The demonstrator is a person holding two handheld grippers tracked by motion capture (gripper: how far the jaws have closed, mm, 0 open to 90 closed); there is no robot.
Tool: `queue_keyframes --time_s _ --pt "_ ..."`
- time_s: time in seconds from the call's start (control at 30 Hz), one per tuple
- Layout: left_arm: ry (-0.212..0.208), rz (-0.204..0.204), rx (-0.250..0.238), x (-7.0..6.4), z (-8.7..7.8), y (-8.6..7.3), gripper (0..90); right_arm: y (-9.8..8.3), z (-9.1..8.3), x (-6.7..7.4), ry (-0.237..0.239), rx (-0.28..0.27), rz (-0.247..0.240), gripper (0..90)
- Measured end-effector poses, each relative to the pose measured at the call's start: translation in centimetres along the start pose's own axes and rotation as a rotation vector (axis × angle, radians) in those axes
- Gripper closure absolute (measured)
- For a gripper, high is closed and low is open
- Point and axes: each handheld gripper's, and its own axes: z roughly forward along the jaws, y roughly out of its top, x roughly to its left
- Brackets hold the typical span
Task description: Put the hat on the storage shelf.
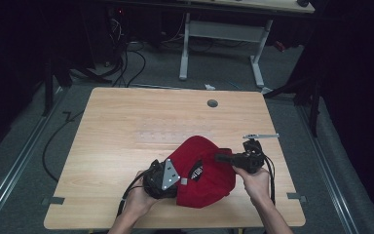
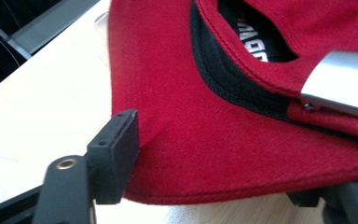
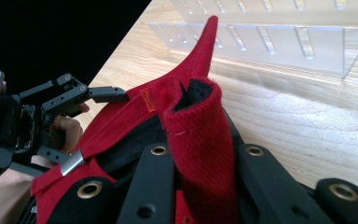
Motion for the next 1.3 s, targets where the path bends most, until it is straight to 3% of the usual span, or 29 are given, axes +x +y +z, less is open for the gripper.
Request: queue_keyframes --time_s 0.13,0.33,0.5,0.67,0.9,1.13,1.3 --pt "-0.009 -0.017 0.002 0.3 -0.2 0.2 36.9 0.0 0.0 0.2 0.010 -0.002 0.002 81.9" --pt "-0.034 -0.053 -0.001 0.6 -0.7 0.6 54.0 0.1 0.0 0.3 0.029 -0.011 0.000 81.7" --pt "-0.055 -0.053 0.014 0.6 -1.3 1.0 61.0 0.1 -0.1 0.5 0.027 -0.029 -0.040 80.9" --pt "-0.080 -0.089 0.008 0.8 -1.9 1.5 66.3 0.1 0.0 0.6 0.041 -0.042 -0.041 80.3" --pt "-0.131 -0.108 0.027 0.5 -2.5 1.8 72.2 0.1 0.0 0.6 0.043 -0.053 -0.050 79.2" --pt "-0.188 -0.090 0.057 -0.3 -2.9 1.9 79.0 0.2 -0.1 0.4 0.037 -0.063 -0.047 75.5" --pt "-0.226 -0.079 0.088 -1.0 -3.3 2.1 83.0 0.3 -0.6 0.7 0.010 -0.109 -0.069 64.9"
